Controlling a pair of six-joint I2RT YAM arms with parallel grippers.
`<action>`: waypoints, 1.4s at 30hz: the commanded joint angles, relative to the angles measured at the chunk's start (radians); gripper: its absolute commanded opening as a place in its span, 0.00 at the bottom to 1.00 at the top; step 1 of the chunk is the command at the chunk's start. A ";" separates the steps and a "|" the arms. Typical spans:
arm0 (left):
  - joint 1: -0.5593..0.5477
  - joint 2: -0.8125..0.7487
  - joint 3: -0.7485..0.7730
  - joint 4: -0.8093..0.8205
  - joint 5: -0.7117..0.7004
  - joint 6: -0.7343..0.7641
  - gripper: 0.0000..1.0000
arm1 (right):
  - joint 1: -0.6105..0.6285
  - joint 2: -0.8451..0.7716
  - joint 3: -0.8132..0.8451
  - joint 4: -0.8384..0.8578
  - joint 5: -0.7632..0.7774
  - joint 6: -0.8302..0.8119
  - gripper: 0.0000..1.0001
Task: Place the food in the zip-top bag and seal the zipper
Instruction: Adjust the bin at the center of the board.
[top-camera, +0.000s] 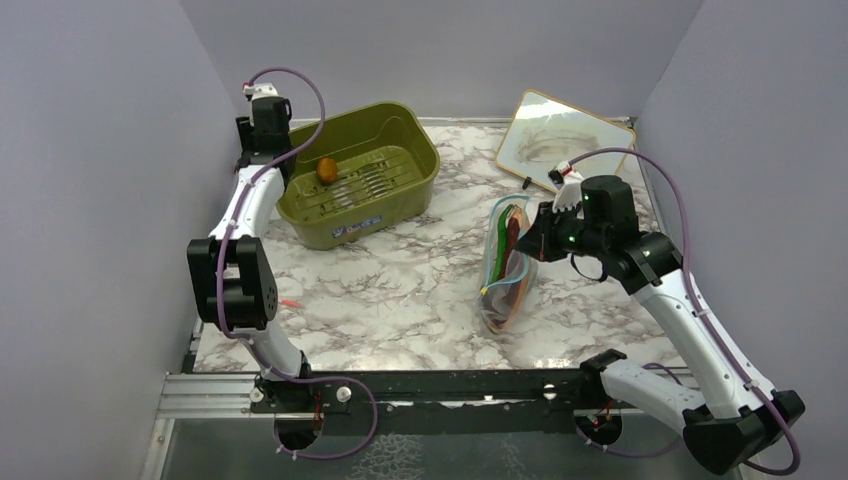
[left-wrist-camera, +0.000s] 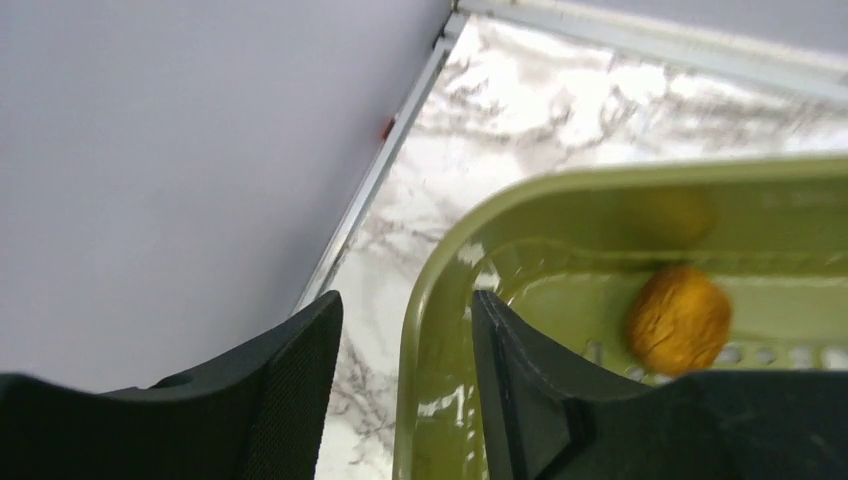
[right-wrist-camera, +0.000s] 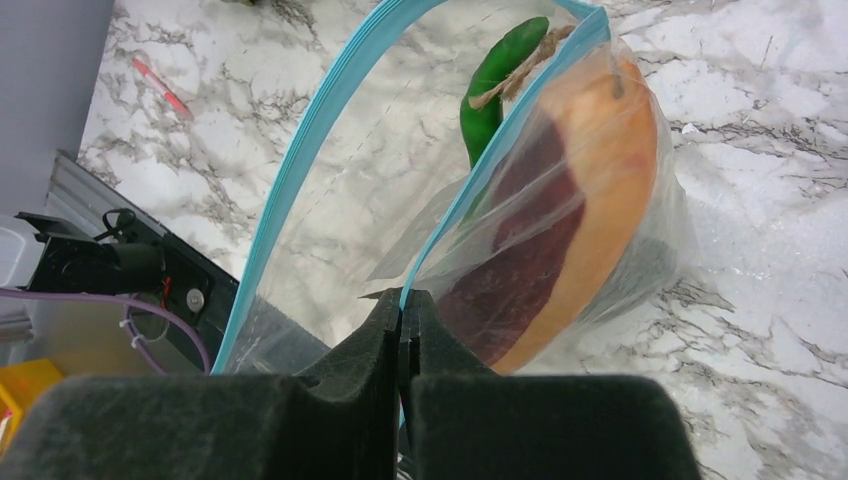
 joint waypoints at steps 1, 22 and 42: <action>0.001 0.003 0.140 -0.092 0.007 -0.024 0.58 | -0.001 0.011 0.037 0.026 0.010 0.017 0.01; -0.139 0.148 0.304 -0.271 0.262 -0.182 0.80 | -0.001 -0.052 0.081 -0.040 0.056 0.044 0.01; -0.129 0.411 0.364 -0.249 0.220 -0.072 0.99 | -0.001 -0.020 0.126 -0.042 0.074 0.083 0.01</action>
